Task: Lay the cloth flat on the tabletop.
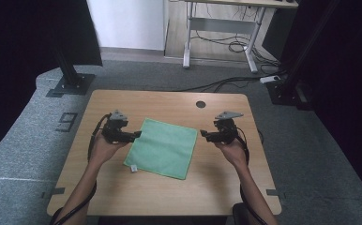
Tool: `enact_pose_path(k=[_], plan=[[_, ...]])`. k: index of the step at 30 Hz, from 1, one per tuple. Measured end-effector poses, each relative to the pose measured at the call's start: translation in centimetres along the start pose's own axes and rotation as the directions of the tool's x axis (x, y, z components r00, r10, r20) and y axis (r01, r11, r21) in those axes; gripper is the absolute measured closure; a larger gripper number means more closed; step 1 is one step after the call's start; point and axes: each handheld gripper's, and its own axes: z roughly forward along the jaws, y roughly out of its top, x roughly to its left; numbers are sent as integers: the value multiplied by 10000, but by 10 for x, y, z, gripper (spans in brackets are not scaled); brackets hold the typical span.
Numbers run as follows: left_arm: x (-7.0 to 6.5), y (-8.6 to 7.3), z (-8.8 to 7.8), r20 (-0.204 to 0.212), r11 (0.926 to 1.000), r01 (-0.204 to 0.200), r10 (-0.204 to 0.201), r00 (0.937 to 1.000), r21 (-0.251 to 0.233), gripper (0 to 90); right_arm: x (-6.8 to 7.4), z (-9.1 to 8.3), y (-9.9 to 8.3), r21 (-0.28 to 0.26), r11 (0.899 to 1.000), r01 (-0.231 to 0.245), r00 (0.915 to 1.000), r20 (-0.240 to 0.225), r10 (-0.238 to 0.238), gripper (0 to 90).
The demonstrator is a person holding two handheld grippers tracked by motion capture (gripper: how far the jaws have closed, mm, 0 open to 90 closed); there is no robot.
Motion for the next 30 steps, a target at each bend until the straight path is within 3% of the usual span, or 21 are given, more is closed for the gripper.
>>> enact_pose_path(k=[8, 14, 20, 30], plan=[[-1, -17, 1, 235, 9998, 120, -124, 9996, 145, 141, 9, 7, -19, 193, 9994, -298, 9992, -269, 303, 133], [1, -35, 4, 271, 9990, 317, -326, 9991, 317, 122, 24, 15, -33, 443, 9982, -408, 9987, -301, 421, 11], [3, -55, 10, 226, 9969, 538, -552, 9982, 570, 81, 36, 21, -47, 644, 9970, -429, 9978, -485, 461, 0], [0, -83, 20, -291, 9955, 360, -335, 9990, 882, 64, 58, 32, -63, 1168, 9931, -60, 9970, -754, 149, 0]])
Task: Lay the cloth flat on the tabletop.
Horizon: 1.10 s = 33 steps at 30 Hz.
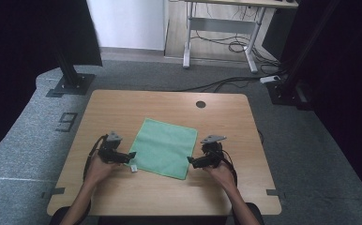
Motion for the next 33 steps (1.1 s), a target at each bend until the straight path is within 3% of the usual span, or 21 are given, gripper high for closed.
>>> enact_pose_path(k=[12, 19, 26, 33], plan=[[-5, -9, 5, -841, 9997, -199, 210, 9962, 140, 68, 18, 13, -11, 575, 9977, 368, 9993, 10, -369, 0], [-9, -11, 6, -887, 9997, -129, 147, 9959, 207, 95, 28, 22, -17, 1173, 9859, 1192, 9915, 384, -1245, 0], [-14, -12, 4, -860, 9997, -77, 98, 9963, 251, 119, 25, 20, -19, 1200, 9862, 1141, 9913, 513, -1210, 0], [-32, -10, 6, -751, 9984, -450, 475, 9960, 353, 119, 10, 12, -23, 1310, 9878, 846, 9922, 796, -955, 6]])
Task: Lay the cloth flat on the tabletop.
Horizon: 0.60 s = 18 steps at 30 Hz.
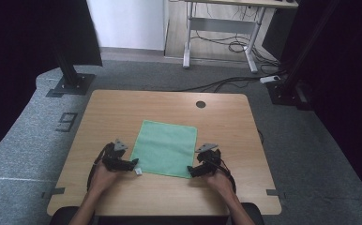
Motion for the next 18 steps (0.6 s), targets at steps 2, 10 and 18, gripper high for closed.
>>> enact_pose_path(k=[2, 10, 18], plan=[[-3, 1, 1, 30, 10000, -42, 42, 10000, -10, 118, -4, -1, -2, 0, 10000, -90, 10000, -31, 90, 14], [-16, 3, 2, 154, 9998, -193, 194, 9997, -38, 118, -15, -6, -11, -5, 9986, -528, 9986, -105, 527, 22], [-32, 3, 2, 337, 9996, -278, 281, 9990, -87, 119, -22, -14, -22, -88, 9971, -753, 9972, -34, 753, 29]])
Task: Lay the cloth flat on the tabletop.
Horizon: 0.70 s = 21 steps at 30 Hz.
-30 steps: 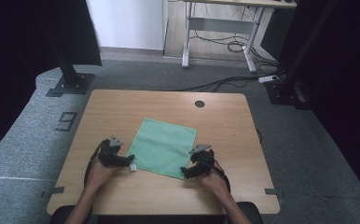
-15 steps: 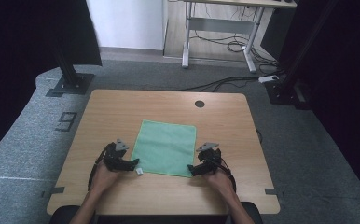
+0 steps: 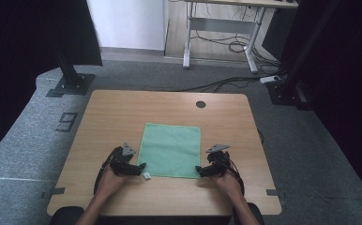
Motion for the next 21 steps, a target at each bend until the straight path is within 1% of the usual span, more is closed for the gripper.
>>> enact_pose_path(k=[2, 3, 5, 7, 10, 12, 14, 15, 16, 17, 18, 19, 21], plan=[[-7, -1, 0, 106, 10000, -67, 68, 9999, -42, 119, -4, -3, -4, -22, 9999, -101, 9999, 43, 101, 29], [-7, -1, 0, 106, 10000, -67, 68, 9999, -42, 118, -5, -4, -5, -40, 9999, -134, 9999, 62, 134, 29], [-12, 0, 0, 142, 9999, -156, 157, 9998, -47, 118, -8, -6, -7, -69, 9998, -162, 9998, 88, 162, 30], [-12, 0, 0, 113, 9998, -214, 215, 9997, -41, 115, -9, -6, -8, -73, 9999, -151, 9999, 76, 151, 29], [-10, -1, 1, 206, 9999, -85, 87, 9997, -84, 107, -9, -6, -8, -61, 9999, -115, 9999, 86, 116, 29], [-10, -1, 1, 216, 9999, -73, 75, 9997, -110, 105, -9, -6, -8, -71, 9999, -127, 9999, 72, 127, 30], [-13, 0, 0, 5, 9992, -376, 376, 9993, -106, 104, -8, -6, -8, -54, 9999, -120, 9999, 88, 121, 40], [-13, 0, 0, 5, 9992, -376, 376, 9993, -106, 98, -8, -6, -8, -54, 9999, -120, 9999, 88, 121, 40], [-14, 2, -4, -179, 9982, -590, 588, 9981, -112, 89, -8, -8, -7, -76, 9999, -102, 9999, -44, 102, 68], [-14, 2, -4, -179, 9982, -590, 588, 9981, -112, 80, -8, -8, -7, -76, 9999, -102, 9999, -44, 102, 68], [-11, 2, -11, -226, 9976, -653, 647, 9976, -249, 78, -10, -12, -8, -324, 9990, -320, 9993, -199, 314, 67], [-9, 1, -15, -179, 9978, -567, 562, 9983, -330, 78, -13, -16, -8, -597, 9971, -473, 9986, -280, 457, 65], [-1, -5, -22, -43, 9988, -281, 280, 9996, -388, 78, -19, -22, -10, -824, 9948, -591, 9982, -155, 581, 54]])
